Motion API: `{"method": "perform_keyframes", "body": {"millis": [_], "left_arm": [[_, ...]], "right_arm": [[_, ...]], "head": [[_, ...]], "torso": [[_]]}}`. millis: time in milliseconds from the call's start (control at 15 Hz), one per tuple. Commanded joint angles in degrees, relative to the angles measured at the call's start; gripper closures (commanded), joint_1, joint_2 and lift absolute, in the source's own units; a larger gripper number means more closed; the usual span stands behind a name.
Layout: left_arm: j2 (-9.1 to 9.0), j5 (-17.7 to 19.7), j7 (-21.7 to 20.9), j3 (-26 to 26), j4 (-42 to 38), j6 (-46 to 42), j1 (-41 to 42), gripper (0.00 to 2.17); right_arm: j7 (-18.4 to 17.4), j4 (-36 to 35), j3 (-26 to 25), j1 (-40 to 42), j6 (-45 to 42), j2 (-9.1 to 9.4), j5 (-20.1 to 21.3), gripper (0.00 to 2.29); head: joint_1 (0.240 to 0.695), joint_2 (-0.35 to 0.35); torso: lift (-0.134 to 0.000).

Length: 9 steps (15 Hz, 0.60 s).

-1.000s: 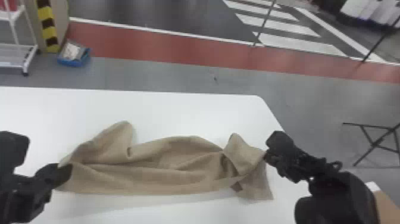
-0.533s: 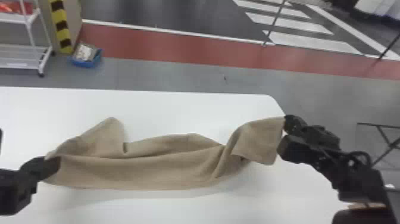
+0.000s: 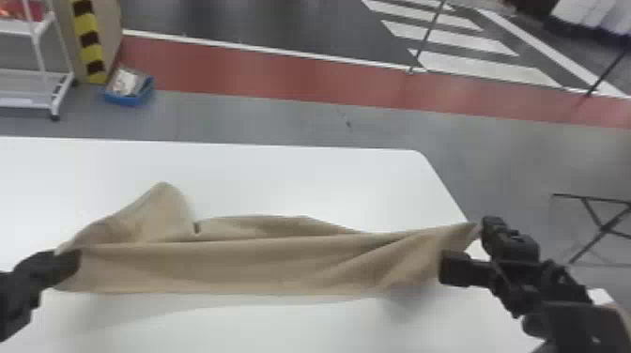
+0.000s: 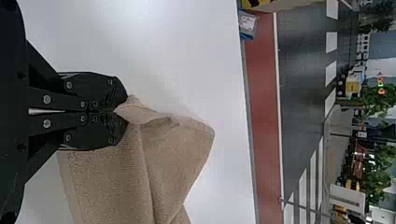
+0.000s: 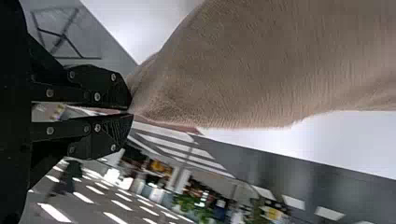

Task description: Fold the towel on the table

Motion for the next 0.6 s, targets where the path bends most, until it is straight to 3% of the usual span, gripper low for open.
{"method": "perform_keyframes", "body": {"millis": [0, 333, 533], "left_arm": [[-0.09, -0.12, -0.02, -0.15, 0.02, 0.10, -0.15, 1.42], [-0.15, -0.47, -0.02, -0.85, 0.72, 0.10, -0.15, 1.42], [-0.15, -0.64, -0.02, -0.85, 0.72, 0.98, -0.15, 1.42]], "right_arm": [[2.93, -1.65, -0.52, 0.52, 8.31, -0.27, -2.58, 0.01], [10.49, -9.91, -1.05, 5.09, 8.66, 0.88, -6.62, 0.10], [14.45, -10.97, -0.96, 6.32, 7.61, 1.14, -6.62, 0.17]], "head": [[0.695, -0.350], [0.695, -0.350], [0.695, -0.350]], "torso": [[-0.124], [-0.124], [-0.124]]}}
